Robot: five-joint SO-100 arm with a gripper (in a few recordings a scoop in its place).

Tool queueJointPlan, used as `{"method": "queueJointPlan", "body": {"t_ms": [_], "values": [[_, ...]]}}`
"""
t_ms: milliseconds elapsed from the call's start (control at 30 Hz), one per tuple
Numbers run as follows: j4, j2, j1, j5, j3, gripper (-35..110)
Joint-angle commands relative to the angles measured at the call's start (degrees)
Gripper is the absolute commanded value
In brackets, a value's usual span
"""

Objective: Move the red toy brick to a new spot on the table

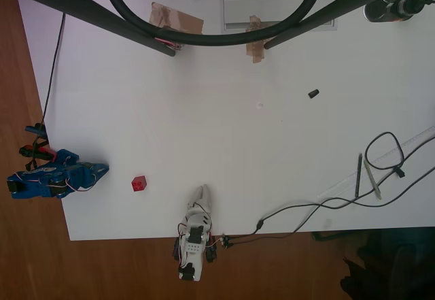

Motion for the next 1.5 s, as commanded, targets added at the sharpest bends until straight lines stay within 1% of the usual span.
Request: {"method": "queueJointPlan", "body": {"t_ms": [0,400,533,633,833,967,1167,1300,1467], "values": [[-1.0,1.8,-0.4,0.1,1.8,0],[-1.0,1.7,-0.6,0.2,1.8,0],[-1.0,-1.8,1.1,-4.9,-2.4,0],[-2.1,-9.7,0.2,-5.7,-10.9,0],[-3.3,-31.6,-3.5,-2.8,-33.6,0],[-3.4,-45.7,-3.3,-2.8,-49.0,0],[-8.8,-56.5,0.8,-12.9,-60.0,0],[-17.1,-58.9,5.1,-22.6,-59.1,5],[-29.0,-61.0,9.7,-34.4,-53.6,11]]}}
